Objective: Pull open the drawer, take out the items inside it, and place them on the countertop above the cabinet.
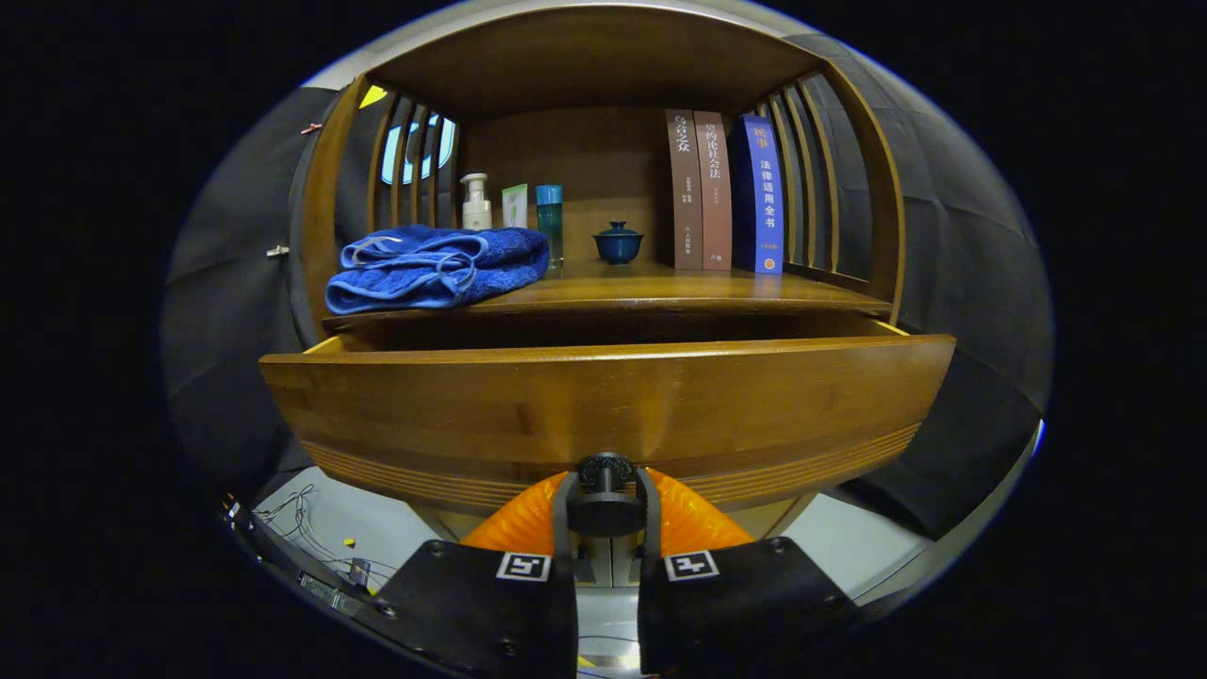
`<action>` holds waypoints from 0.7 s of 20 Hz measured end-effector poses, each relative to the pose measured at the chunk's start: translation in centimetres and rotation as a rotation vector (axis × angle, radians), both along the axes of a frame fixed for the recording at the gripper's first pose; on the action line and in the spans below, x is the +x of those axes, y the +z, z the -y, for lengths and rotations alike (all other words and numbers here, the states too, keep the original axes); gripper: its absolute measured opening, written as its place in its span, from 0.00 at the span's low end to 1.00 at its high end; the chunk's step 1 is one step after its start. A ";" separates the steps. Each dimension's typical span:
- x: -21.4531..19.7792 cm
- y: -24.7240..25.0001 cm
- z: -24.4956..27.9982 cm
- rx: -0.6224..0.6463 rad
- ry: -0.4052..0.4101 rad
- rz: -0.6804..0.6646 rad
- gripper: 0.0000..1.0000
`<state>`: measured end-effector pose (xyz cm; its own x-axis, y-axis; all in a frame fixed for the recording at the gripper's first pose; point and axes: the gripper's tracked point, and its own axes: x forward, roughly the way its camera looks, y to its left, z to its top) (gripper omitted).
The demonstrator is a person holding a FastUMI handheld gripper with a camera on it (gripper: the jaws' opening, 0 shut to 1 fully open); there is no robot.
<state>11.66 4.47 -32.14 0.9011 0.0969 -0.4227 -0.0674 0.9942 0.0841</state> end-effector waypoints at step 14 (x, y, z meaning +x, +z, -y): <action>-8.3 0.0 0.6 -0.008 0.007 -0.031 0.29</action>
